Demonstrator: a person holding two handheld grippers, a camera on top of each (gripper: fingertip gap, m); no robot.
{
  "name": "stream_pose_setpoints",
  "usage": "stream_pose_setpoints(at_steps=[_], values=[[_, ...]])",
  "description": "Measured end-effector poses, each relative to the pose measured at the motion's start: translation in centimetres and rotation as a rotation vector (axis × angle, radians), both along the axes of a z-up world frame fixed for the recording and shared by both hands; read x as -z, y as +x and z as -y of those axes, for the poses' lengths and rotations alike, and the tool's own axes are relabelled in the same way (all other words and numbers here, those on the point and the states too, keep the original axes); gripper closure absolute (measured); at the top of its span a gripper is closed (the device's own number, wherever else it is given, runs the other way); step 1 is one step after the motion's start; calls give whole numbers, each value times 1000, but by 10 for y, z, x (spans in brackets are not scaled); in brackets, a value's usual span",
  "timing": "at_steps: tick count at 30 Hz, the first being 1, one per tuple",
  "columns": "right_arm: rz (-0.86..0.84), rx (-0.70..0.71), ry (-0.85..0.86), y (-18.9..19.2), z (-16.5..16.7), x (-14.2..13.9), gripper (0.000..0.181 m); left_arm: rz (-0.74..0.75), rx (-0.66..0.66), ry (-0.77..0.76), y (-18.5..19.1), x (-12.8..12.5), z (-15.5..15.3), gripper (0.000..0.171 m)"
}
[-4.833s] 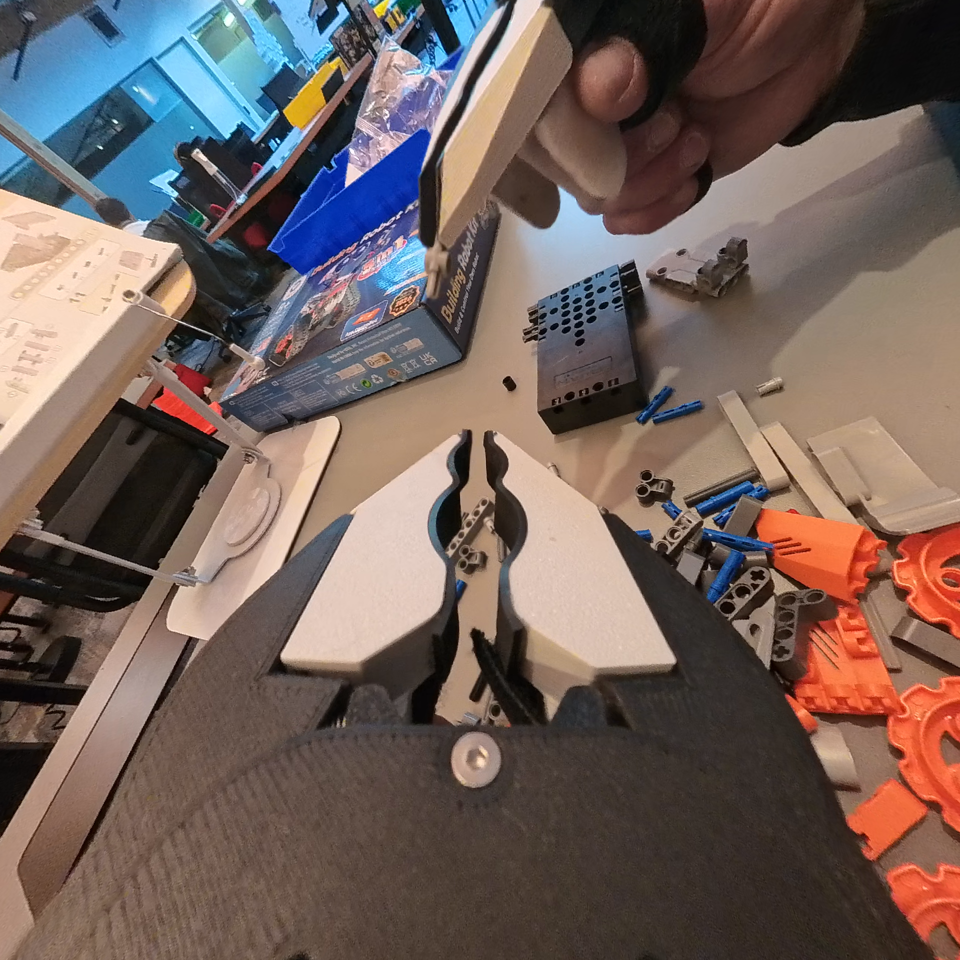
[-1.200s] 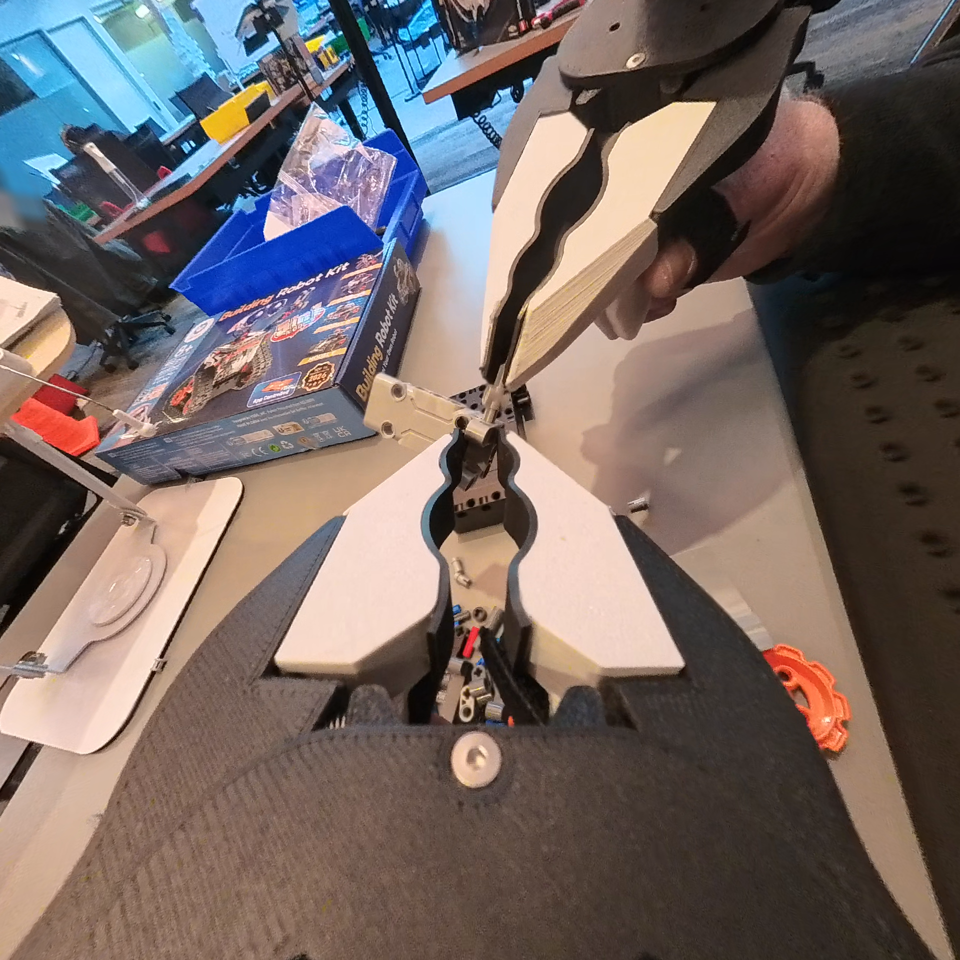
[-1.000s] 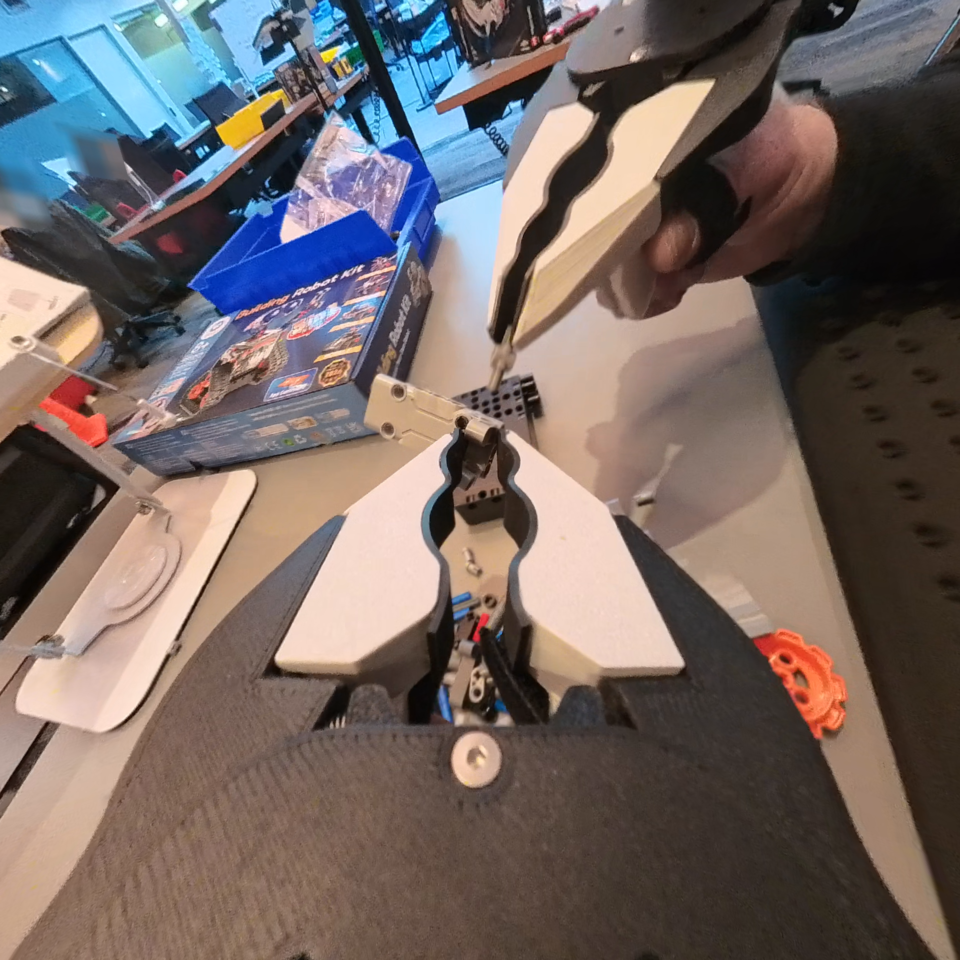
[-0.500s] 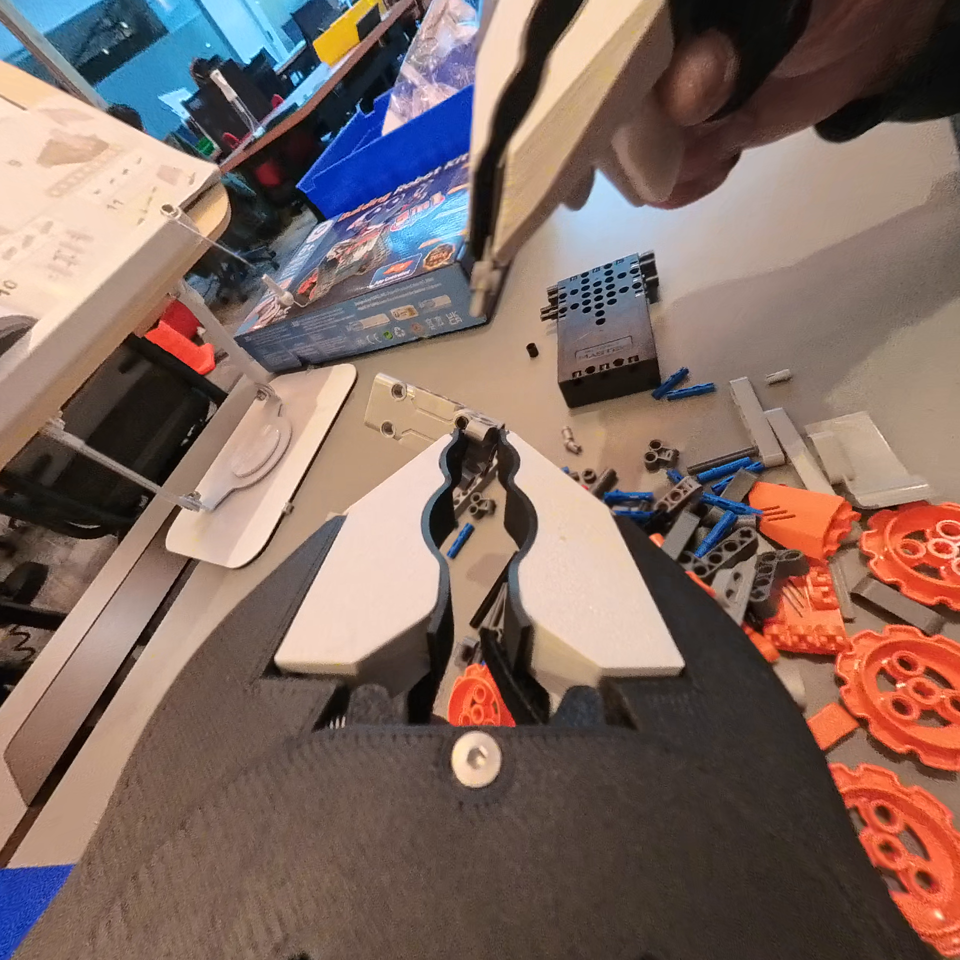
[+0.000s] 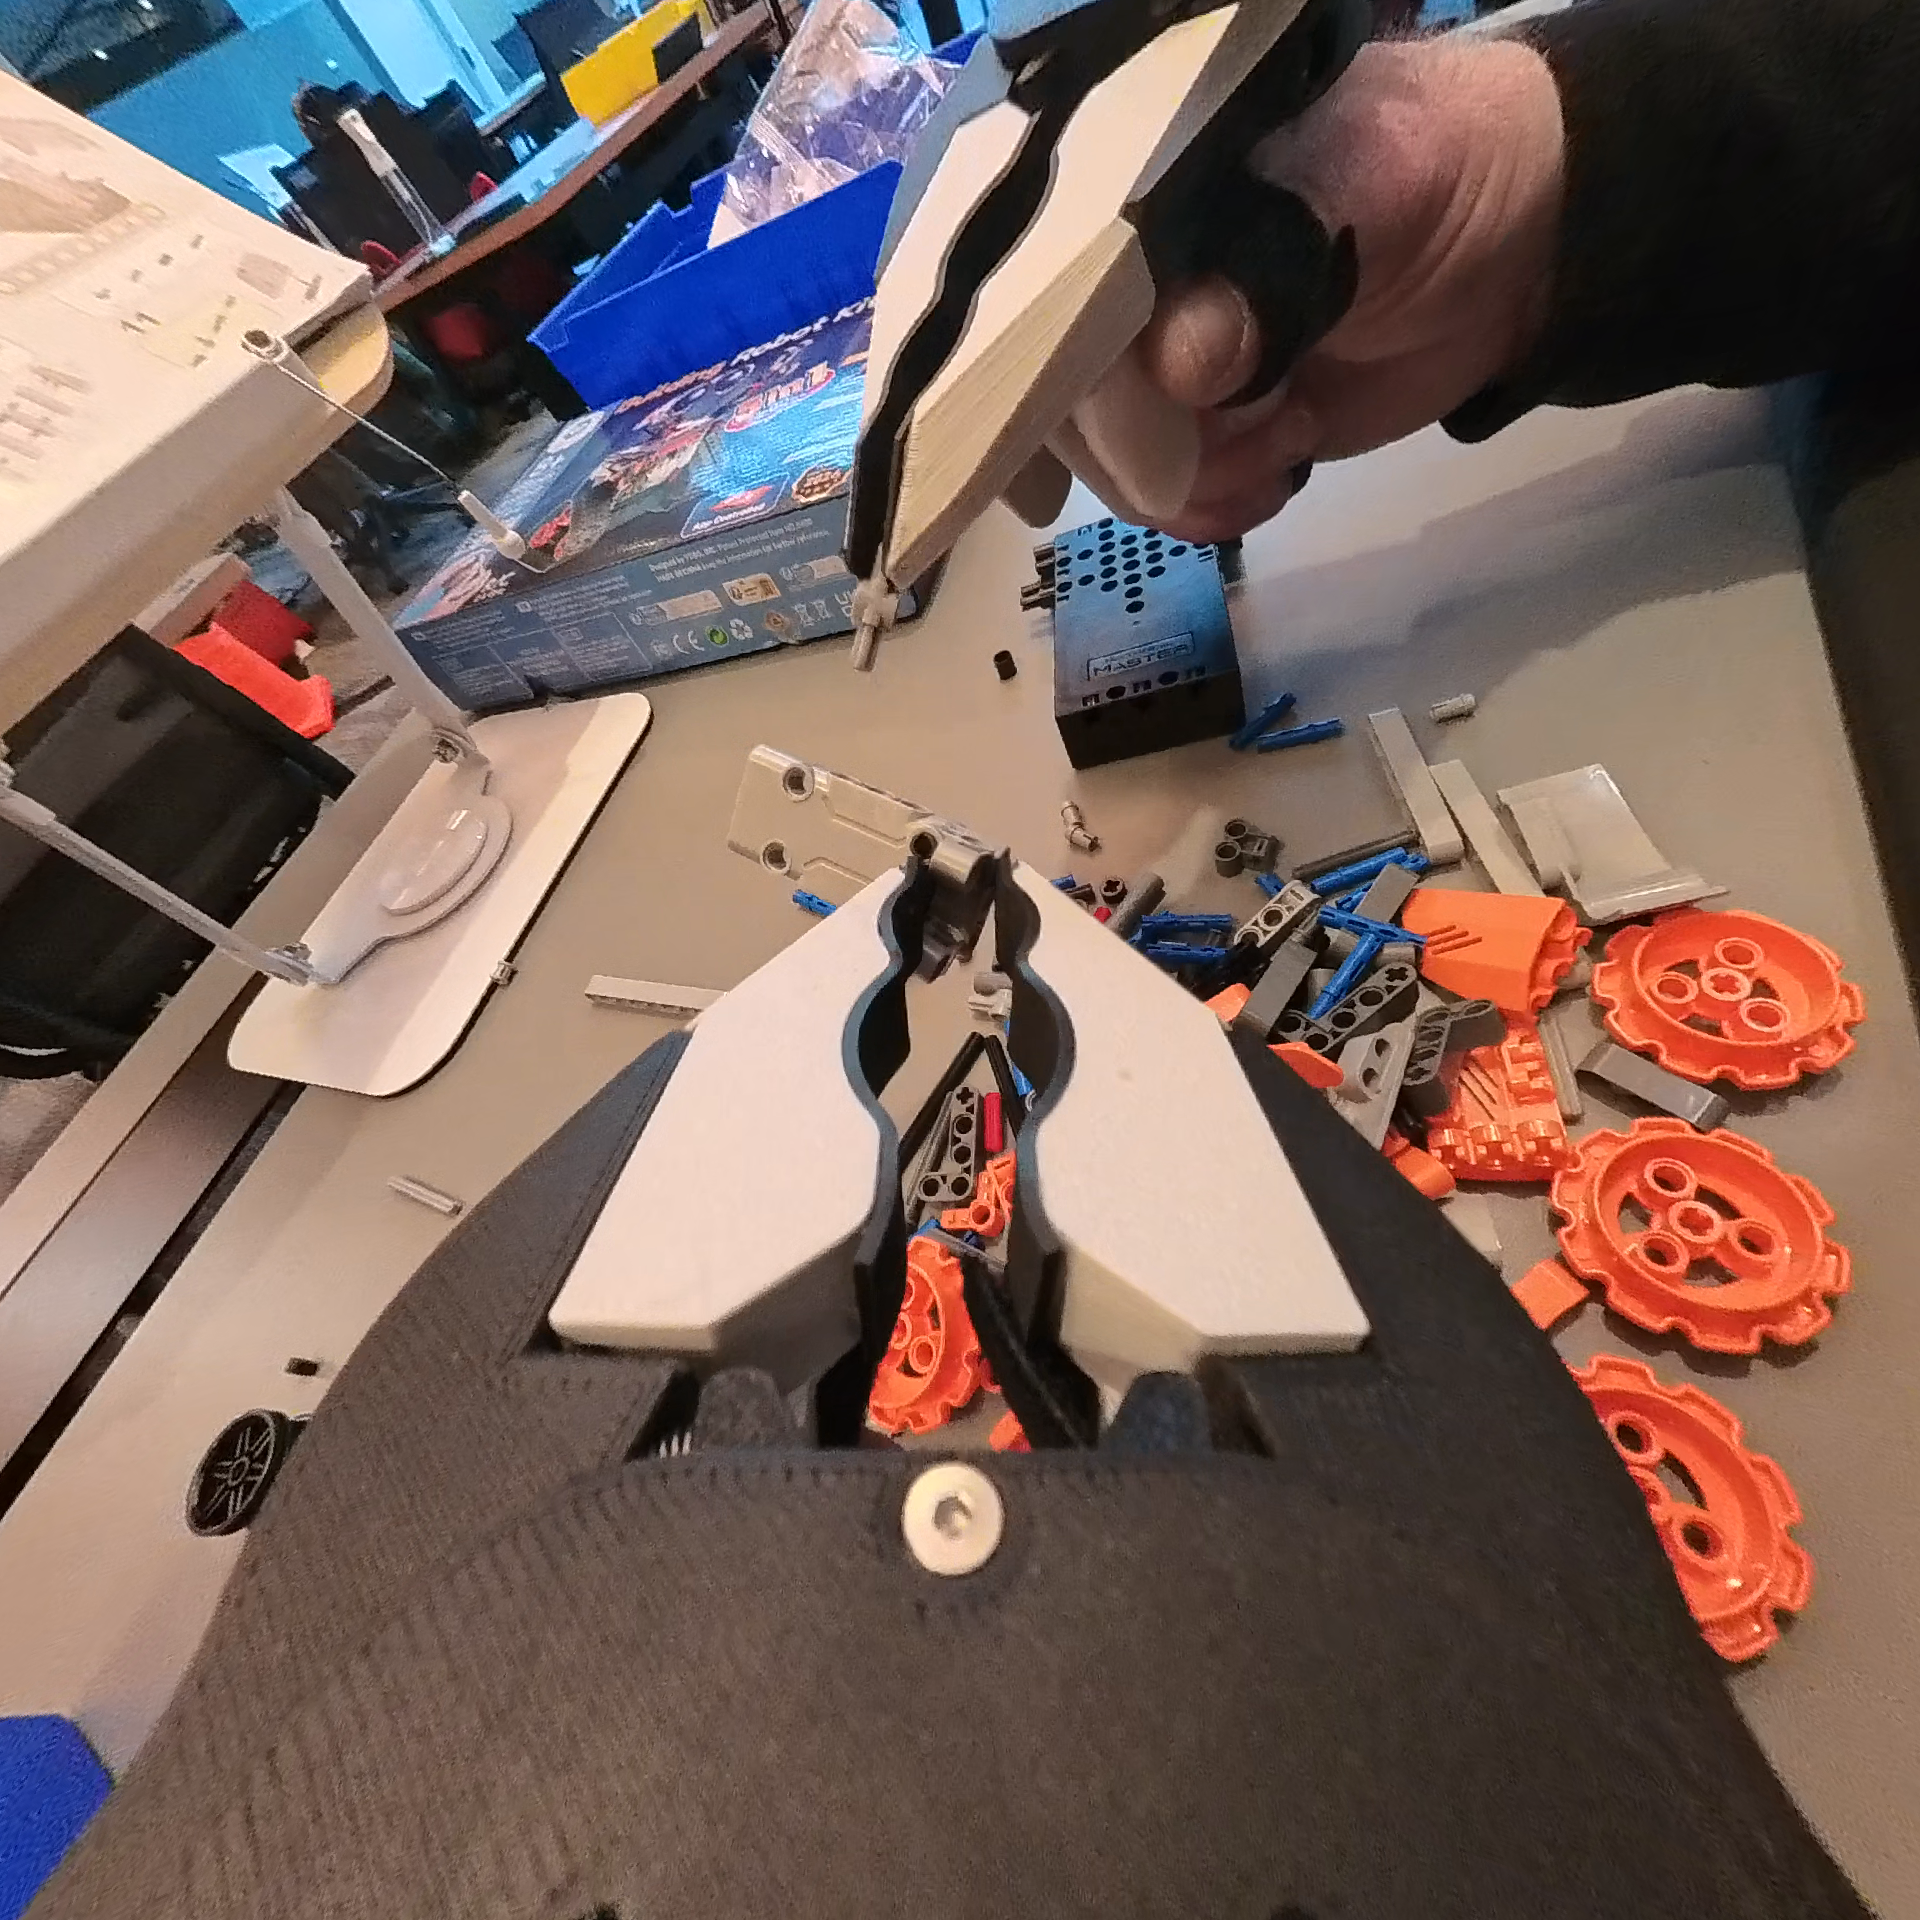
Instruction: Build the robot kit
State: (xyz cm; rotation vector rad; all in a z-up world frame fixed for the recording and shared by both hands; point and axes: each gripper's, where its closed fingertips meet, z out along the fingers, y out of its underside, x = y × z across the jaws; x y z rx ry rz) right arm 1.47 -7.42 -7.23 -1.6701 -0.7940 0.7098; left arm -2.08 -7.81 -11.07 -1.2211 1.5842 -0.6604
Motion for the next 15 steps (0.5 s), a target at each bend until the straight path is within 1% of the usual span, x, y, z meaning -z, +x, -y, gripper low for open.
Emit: stream_pose_setpoints(at_steps=[3, 10, 12, 15], values=[[17, -2, -2, 1, 1, 5, 179, 0, -1, -2, 0, 0, 0, 161], [34, 3, 16, 4, 4, 1, 179, -5, -8, -14, 1, 5, -4, 161], [120, 37, 44, 9, 4, 3, 179, -3, -11, -25, 1, 6, -6, 161], [331, 95, 117, 18, 7, 9, 179, -9, -13, -31, 1, 9, -8, 161]])
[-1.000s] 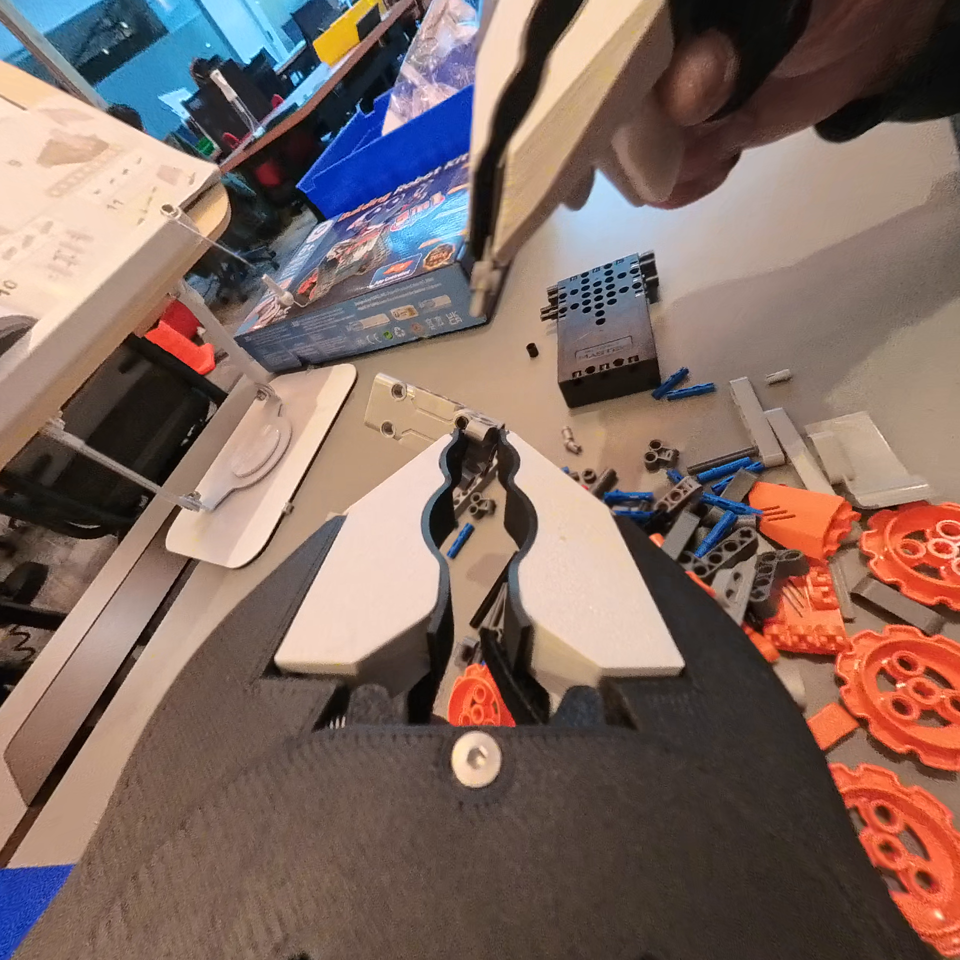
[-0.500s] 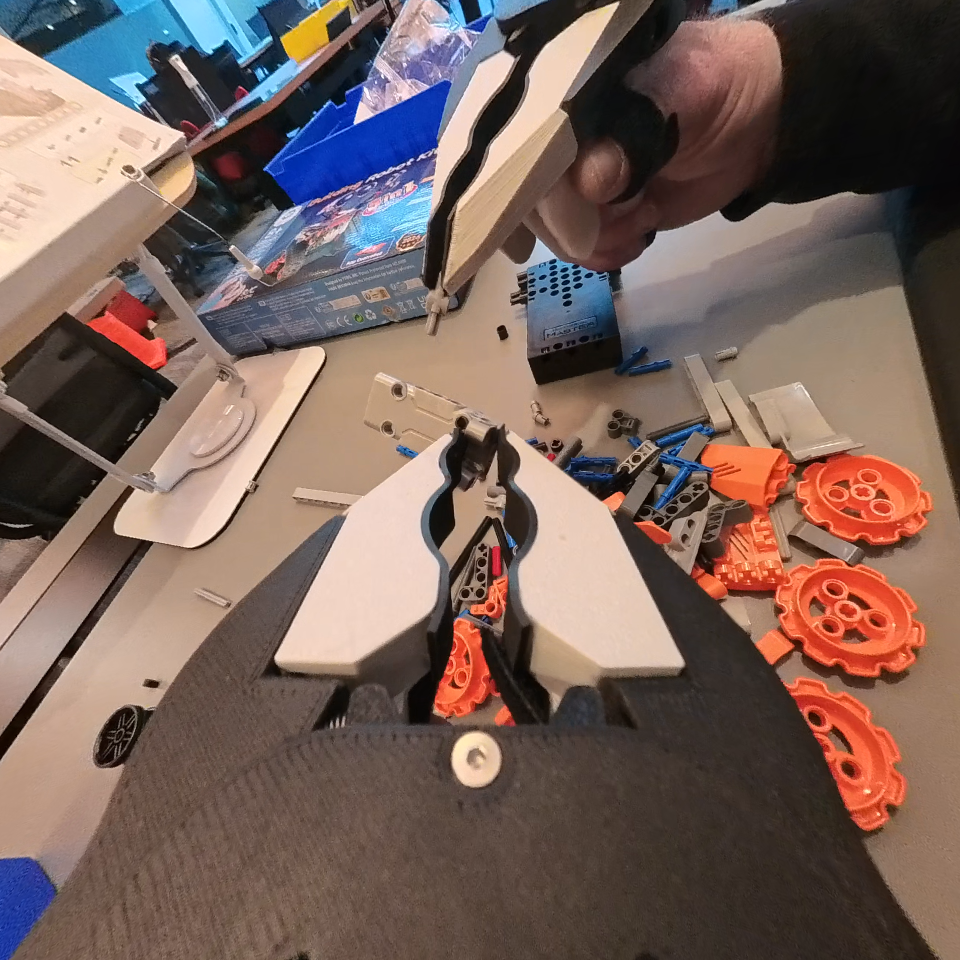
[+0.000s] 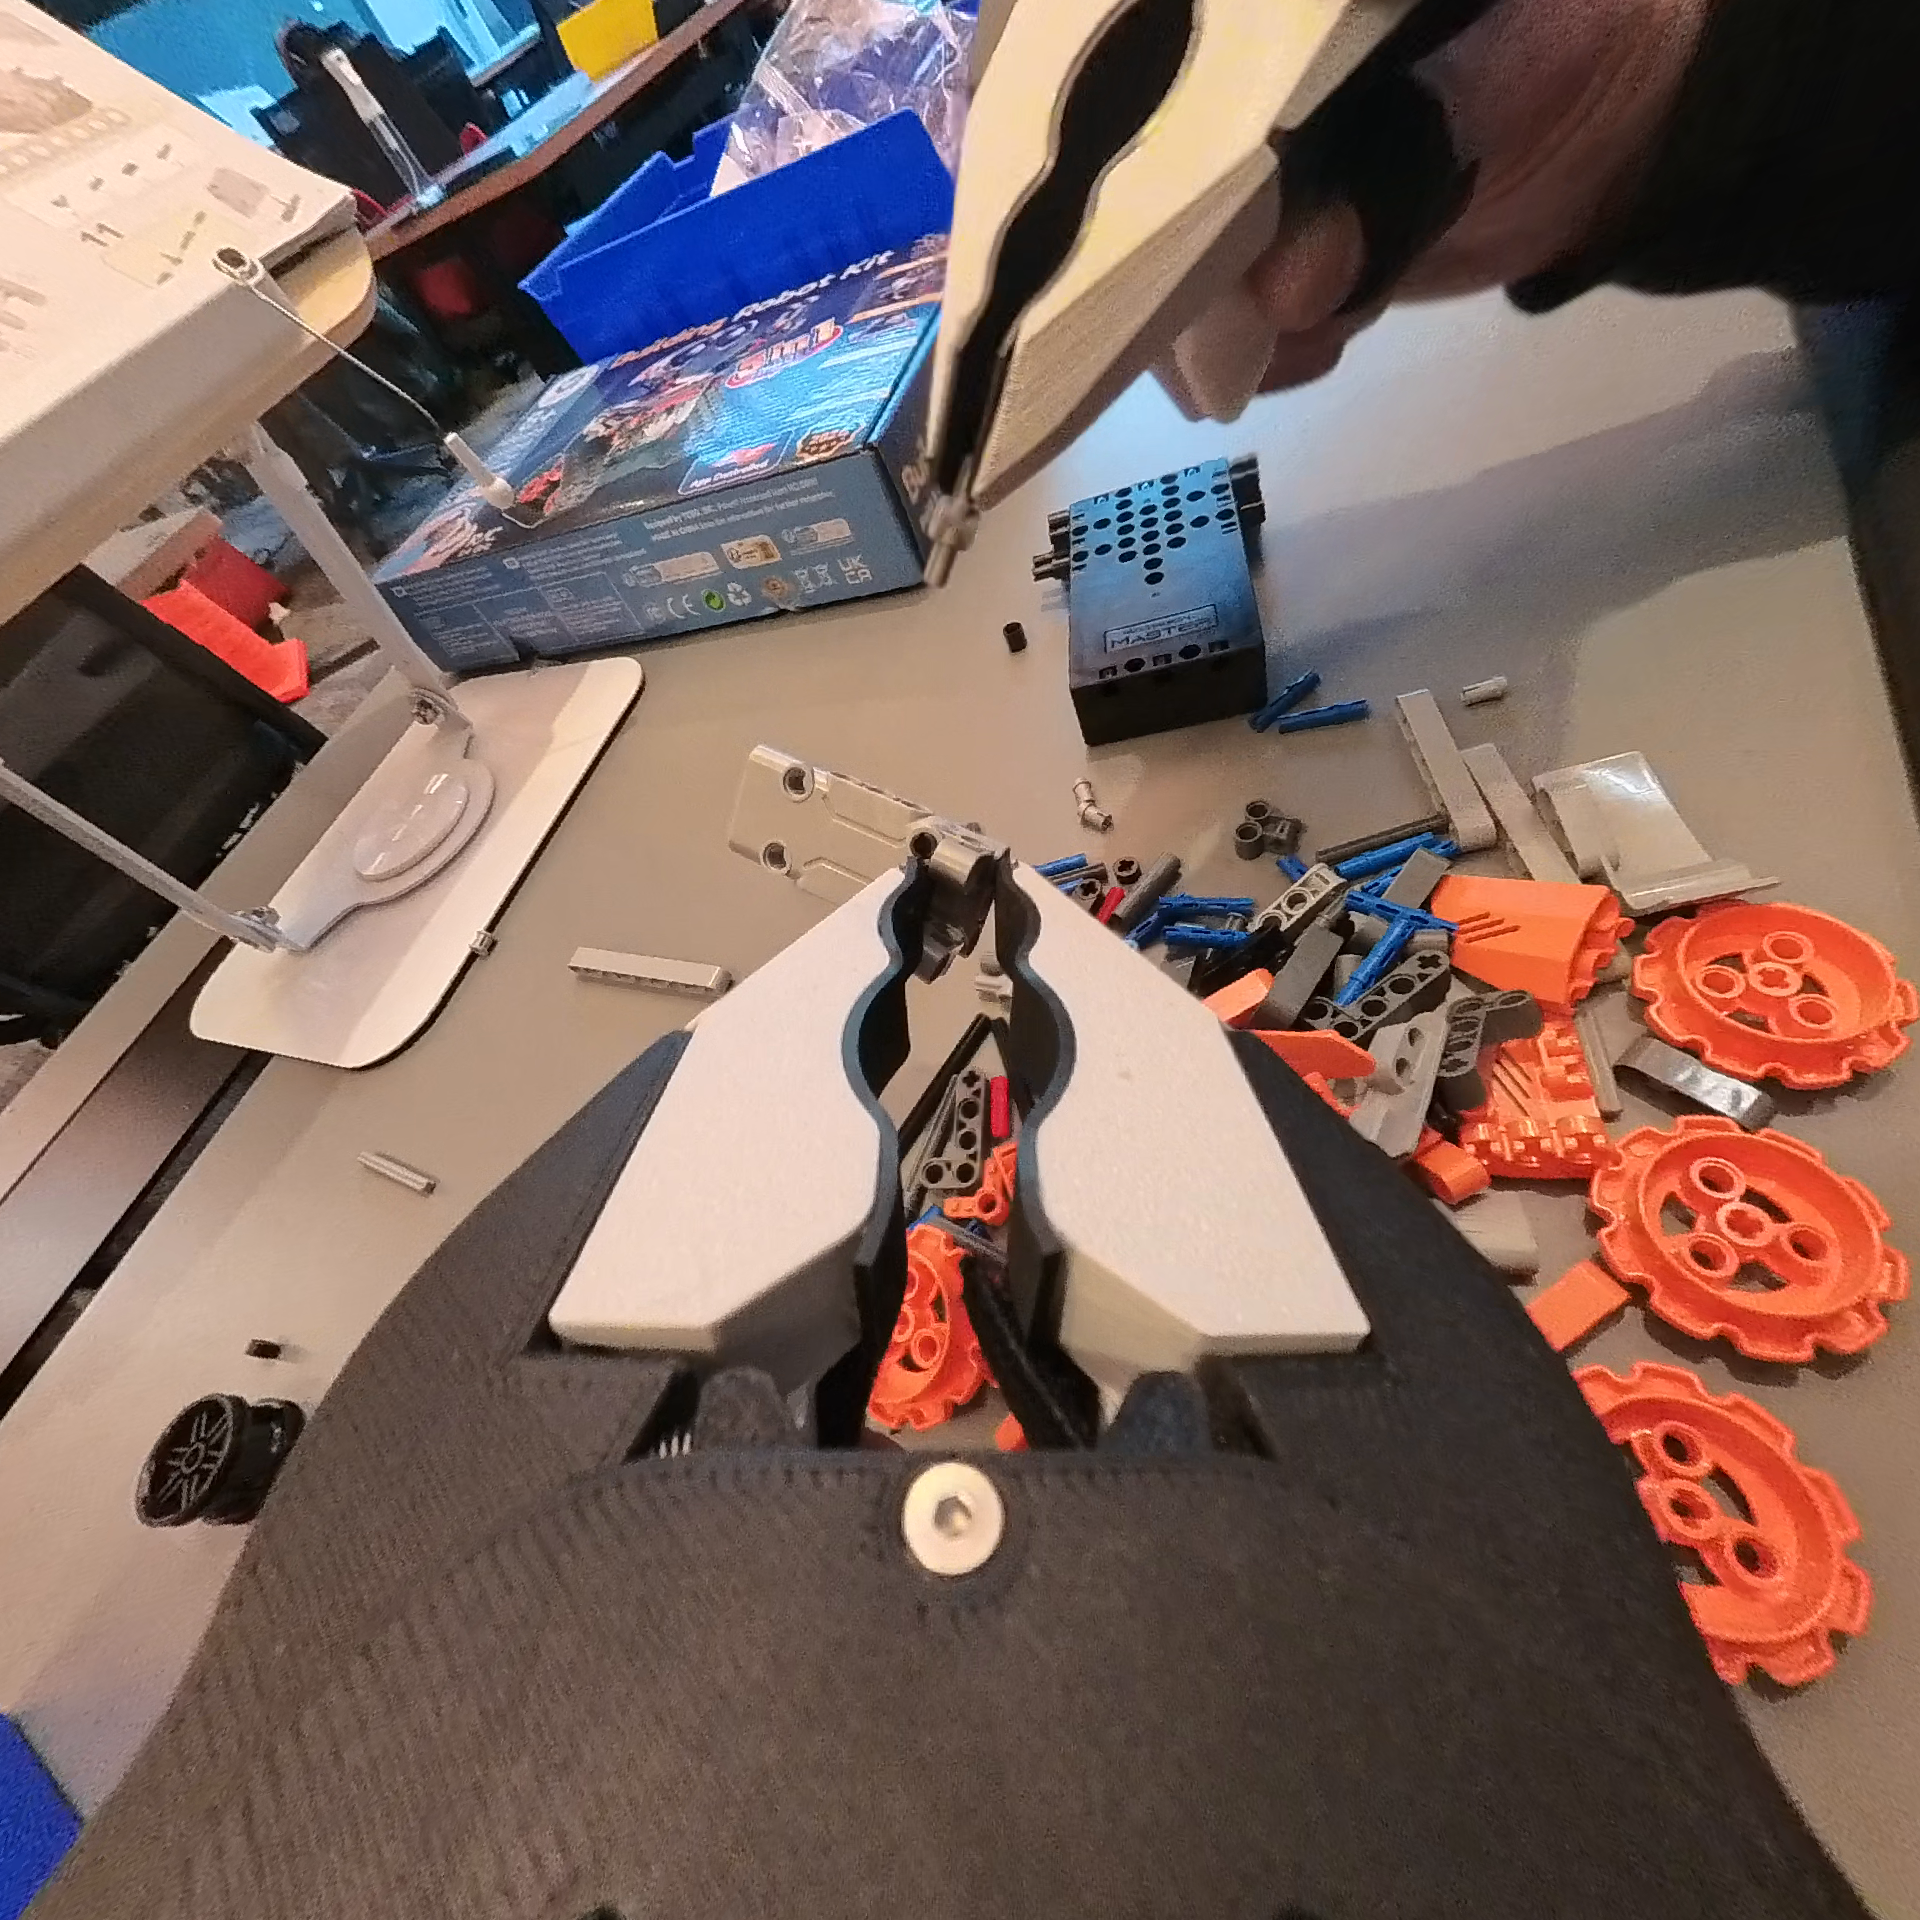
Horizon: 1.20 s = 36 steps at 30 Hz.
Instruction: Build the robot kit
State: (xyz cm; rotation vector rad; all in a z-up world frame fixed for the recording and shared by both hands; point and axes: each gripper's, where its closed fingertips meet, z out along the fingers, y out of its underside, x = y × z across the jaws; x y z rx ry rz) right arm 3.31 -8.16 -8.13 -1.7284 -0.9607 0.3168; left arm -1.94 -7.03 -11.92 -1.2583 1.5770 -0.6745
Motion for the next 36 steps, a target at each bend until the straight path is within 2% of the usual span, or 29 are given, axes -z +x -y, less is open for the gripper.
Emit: stream_pose_setpoints(at_steps=[3, 14, 20, 24, 30, 36], values=[[129, 32, 42, 4, 5, 2, 179, 2, 0, 13, 1, -2, 0, 161], [159, 56, 114, 5, 38, -7, 179, -14, 21, 58, 5, 0, 9, 161], [145, 66, 83, 8, 50, -6, 179, -17, 1, 80, 2, -1, 3, 161], [166, 100, -17, 22, 66, 12, 179, -14, -42, 72, -3, -3, -11, 161], [205, 121, -210, 34, 95, 64, 179, 9, -125, 39, -11, -7, -34, 161], [303, 135, -346, 44, 110, 108, 178, 4, -147, 14, -12, -2, -41, 161]])
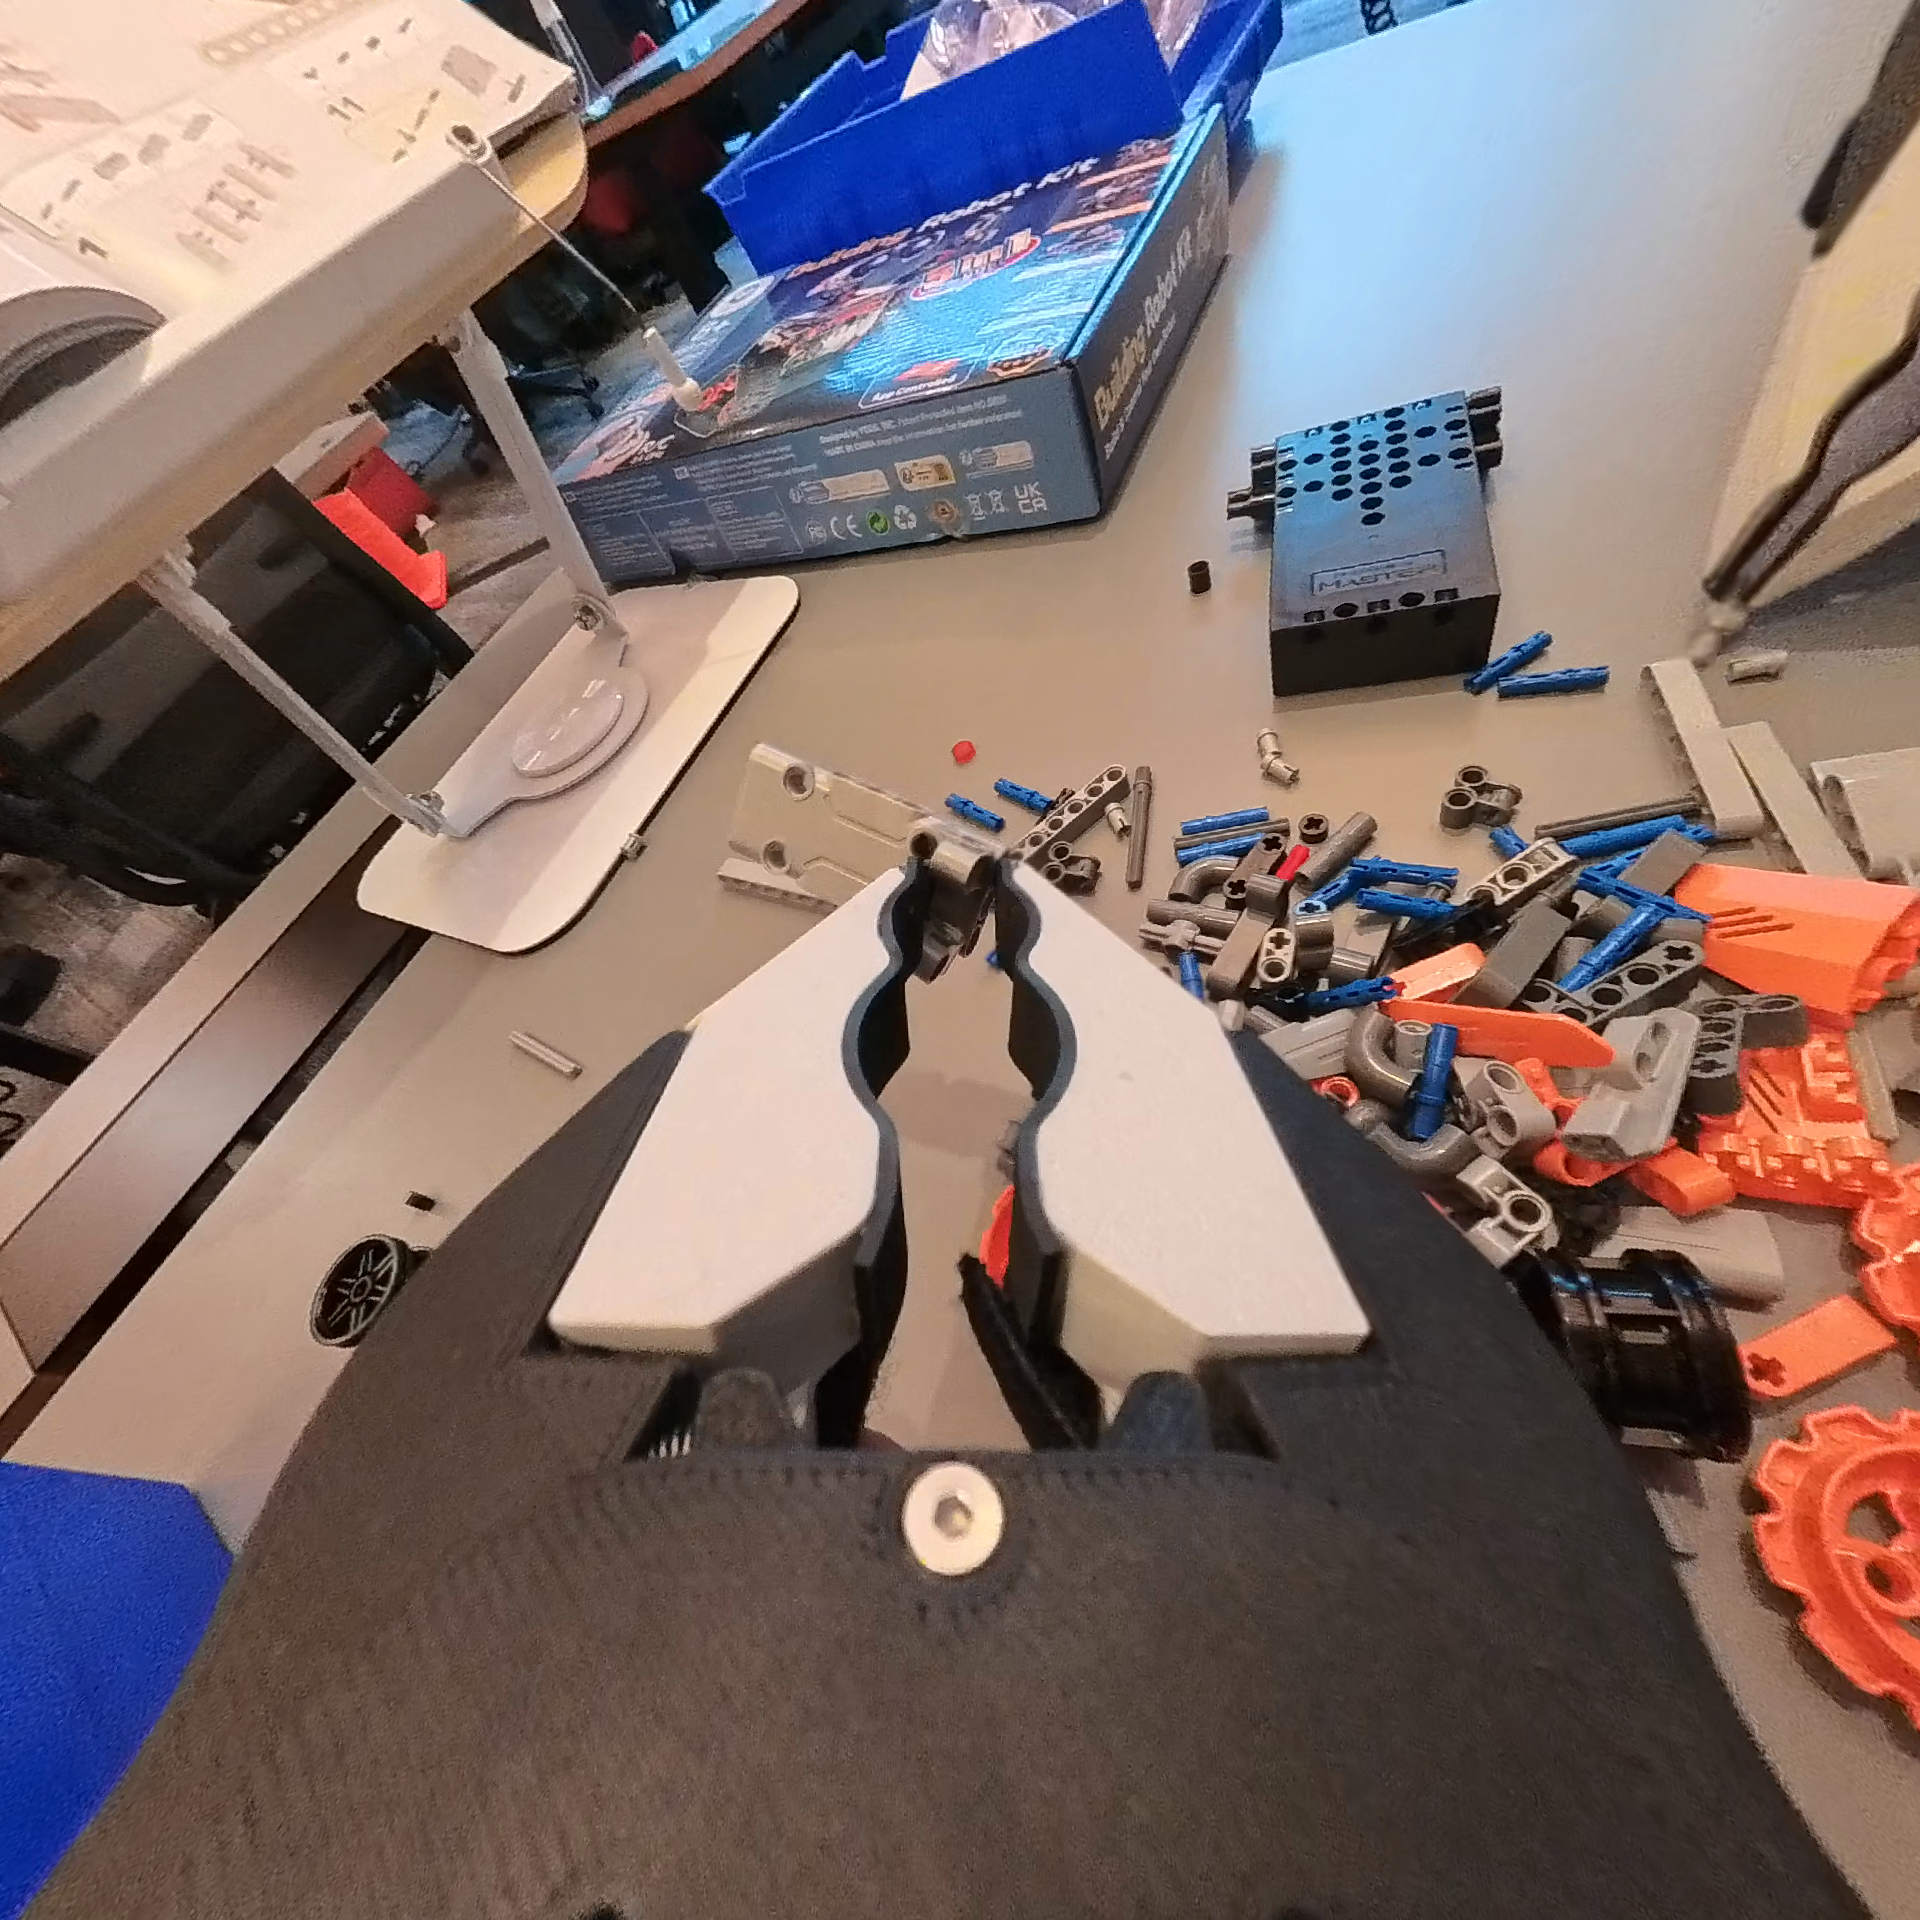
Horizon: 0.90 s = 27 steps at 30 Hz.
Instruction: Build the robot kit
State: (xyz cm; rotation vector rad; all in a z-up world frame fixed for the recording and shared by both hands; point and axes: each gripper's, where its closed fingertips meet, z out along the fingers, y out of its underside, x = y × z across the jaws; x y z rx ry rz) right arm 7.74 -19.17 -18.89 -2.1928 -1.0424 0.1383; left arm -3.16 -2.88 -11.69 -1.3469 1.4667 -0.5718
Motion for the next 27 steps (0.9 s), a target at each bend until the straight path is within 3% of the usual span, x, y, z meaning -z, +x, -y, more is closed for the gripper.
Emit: stream_pose_setpoints(at_steps=[4, 8, 13, 20, 27], values=[[-42, 1, -32, 0, 2, -2, 172, 23, -33, -10, -3, -3, -8, 160], [-81, 1, -2, -3, -7, -22, 167, 47, -66, -38, -5, -4, -16, 160], [-169, -68, 45, -37, -37, -47, 166, 49, -76, -49, -5, -3, -19, 160], [-143, -178, -27, -88, -85, -36, 166, 46, -79, -50, -6, -1, -21, 160], [-191, -198, -111, -110, -100, -24, 159, 42, -72, -61, -5, 2, -21, 160]])
